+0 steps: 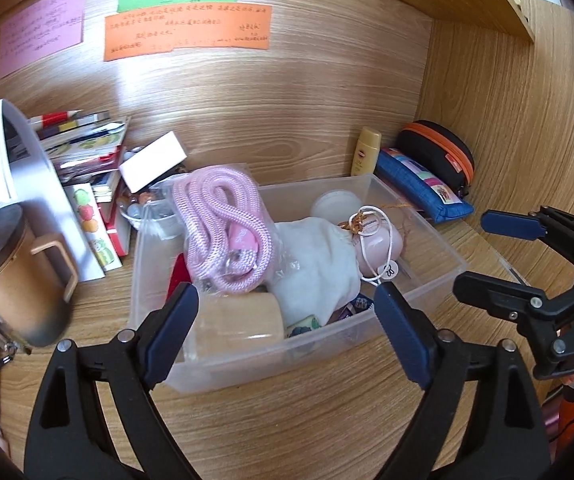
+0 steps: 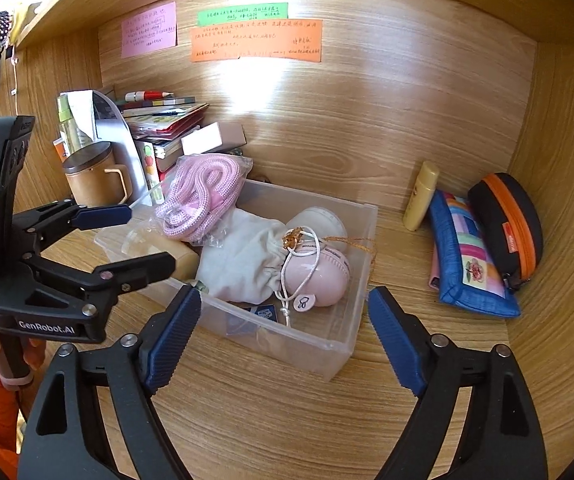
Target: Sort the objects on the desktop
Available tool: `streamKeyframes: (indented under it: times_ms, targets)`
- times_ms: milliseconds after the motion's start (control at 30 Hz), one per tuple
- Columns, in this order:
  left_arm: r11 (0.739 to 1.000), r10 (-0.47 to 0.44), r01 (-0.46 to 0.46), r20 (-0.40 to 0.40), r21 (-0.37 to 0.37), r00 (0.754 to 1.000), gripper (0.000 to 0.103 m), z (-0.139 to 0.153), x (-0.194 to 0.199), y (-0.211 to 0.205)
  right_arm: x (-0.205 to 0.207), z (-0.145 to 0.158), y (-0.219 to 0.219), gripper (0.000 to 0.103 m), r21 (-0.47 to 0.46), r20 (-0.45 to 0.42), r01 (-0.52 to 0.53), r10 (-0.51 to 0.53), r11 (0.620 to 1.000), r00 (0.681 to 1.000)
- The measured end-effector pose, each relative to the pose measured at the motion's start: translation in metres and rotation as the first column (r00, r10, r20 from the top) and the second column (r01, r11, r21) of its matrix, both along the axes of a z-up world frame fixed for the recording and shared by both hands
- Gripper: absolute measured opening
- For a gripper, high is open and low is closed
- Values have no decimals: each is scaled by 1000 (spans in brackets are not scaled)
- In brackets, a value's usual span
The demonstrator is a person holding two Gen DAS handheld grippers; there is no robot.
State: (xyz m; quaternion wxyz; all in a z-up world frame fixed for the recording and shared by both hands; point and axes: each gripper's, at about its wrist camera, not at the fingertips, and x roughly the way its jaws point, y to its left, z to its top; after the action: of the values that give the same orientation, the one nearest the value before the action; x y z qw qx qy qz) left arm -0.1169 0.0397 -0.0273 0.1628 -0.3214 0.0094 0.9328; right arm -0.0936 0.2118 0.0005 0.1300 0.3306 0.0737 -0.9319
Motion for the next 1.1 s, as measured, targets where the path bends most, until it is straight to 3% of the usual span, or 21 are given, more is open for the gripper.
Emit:
streamKeyframes:
  times_ms: [200, 300, 500, 833, 1100]
  targets:
    - [998, 60, -60, -8, -22, 998, 96, 3, 14, -4, 14, 1, 4, 89, -7, 0, 12, -12, 1000, 1000]
    - [997, 78, -78, -5, -20, 997, 98, 4, 23, -5, 22, 3, 7, 96, -5, -12, 29, -29, 1000, 999]
    - [990, 135, -136, -53, -22, 989, 99, 18, 49, -10, 43, 9, 15, 103, -26, -47, 69, -70, 997, 996]
    - [984, 176, -179, -158, -9, 972, 102, 38, 94, -6, 72, 14, 28, 103, -92, -84, 123, -131, 988, 988]
    - [984, 164, -174, -191, -37, 968, 102, 36, 114, 11, 94, 17, 42, 103, -189, -97, 130, -150, 973, 984]
